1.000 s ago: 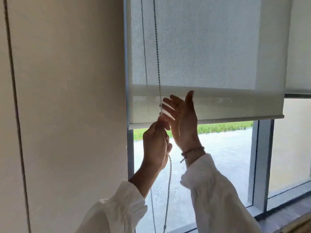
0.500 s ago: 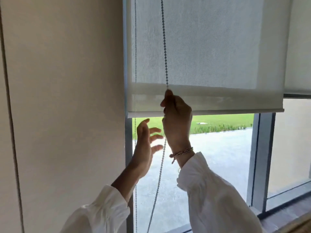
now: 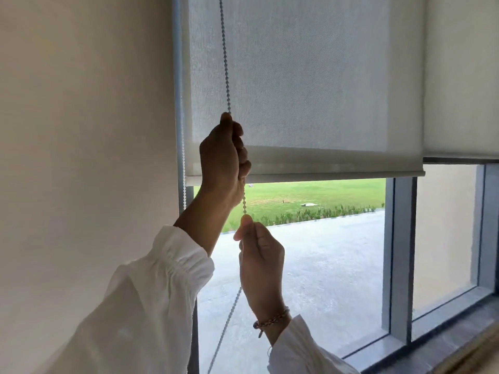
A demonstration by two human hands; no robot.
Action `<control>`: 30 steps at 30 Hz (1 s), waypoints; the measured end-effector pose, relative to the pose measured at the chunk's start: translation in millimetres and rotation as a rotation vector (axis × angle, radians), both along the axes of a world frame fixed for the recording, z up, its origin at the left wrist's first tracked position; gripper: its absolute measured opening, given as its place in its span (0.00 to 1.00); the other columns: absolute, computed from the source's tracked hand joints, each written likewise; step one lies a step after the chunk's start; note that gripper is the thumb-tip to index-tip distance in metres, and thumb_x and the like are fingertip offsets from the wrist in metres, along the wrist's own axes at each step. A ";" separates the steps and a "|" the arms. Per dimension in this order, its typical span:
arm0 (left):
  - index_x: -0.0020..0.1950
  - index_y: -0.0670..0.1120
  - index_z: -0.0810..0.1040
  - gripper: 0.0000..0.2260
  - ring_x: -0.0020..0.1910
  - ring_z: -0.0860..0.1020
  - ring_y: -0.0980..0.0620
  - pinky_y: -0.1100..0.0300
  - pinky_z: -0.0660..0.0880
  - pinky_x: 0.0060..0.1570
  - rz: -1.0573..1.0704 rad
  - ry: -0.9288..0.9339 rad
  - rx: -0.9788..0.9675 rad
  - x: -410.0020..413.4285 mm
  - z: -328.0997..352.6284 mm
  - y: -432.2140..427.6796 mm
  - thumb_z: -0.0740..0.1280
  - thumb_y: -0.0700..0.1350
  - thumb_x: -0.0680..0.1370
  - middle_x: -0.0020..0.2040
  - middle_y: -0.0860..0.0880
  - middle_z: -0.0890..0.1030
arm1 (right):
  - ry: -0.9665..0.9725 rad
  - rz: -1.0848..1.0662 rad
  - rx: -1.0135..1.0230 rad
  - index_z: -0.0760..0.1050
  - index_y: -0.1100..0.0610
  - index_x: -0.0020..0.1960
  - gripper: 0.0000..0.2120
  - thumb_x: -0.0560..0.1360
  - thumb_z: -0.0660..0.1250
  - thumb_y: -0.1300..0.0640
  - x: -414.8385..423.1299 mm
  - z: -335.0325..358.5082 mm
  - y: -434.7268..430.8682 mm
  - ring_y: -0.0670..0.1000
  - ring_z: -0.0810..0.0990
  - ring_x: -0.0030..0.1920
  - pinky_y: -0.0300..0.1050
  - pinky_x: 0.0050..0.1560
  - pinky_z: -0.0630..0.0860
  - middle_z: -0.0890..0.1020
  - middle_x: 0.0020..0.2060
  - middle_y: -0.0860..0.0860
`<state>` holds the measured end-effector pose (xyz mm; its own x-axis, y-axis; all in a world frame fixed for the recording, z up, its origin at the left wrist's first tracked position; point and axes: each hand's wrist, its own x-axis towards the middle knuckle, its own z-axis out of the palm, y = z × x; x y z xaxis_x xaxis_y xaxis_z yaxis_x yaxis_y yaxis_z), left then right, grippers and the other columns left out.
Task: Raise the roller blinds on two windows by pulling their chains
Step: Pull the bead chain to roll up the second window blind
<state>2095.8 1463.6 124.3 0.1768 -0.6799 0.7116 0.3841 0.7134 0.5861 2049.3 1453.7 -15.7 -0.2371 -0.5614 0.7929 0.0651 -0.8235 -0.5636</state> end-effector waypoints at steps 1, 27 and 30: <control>0.31 0.48 0.70 0.19 0.15 0.59 0.60 0.71 0.54 0.16 0.026 0.011 -0.040 -1.7 -0.9 -1.6 0.54 0.49 0.81 0.18 0.56 0.66 | -0.007 0.063 0.034 0.71 0.50 0.29 0.17 0.76 0.60 0.48 -1.6 -0.2 -1.9 0.48 0.60 0.23 0.42 0.27 0.58 0.64 0.18 0.44; 0.26 0.51 0.69 0.16 0.18 0.56 0.59 0.69 0.55 0.18 0.089 -0.141 0.066 -0.2 -117.7 4.2 0.60 0.57 0.71 0.19 0.55 0.62 | -0.042 0.459 0.149 0.75 0.59 0.43 0.11 0.79 0.59 0.55 -8.5 146.7 19.9 0.42 0.68 0.20 0.33 0.20 0.63 0.74 0.24 0.49; 0.24 0.52 0.70 0.18 0.18 0.58 0.59 0.70 0.55 0.19 0.109 -0.186 0.044 -2.4 -113.5 9.9 0.59 0.56 0.72 0.19 0.55 0.63 | -0.011 0.275 0.074 0.76 0.54 0.32 0.18 0.79 0.58 0.54 -3.9 150.2 19.7 0.42 0.61 0.17 0.35 0.21 0.58 0.67 0.15 0.43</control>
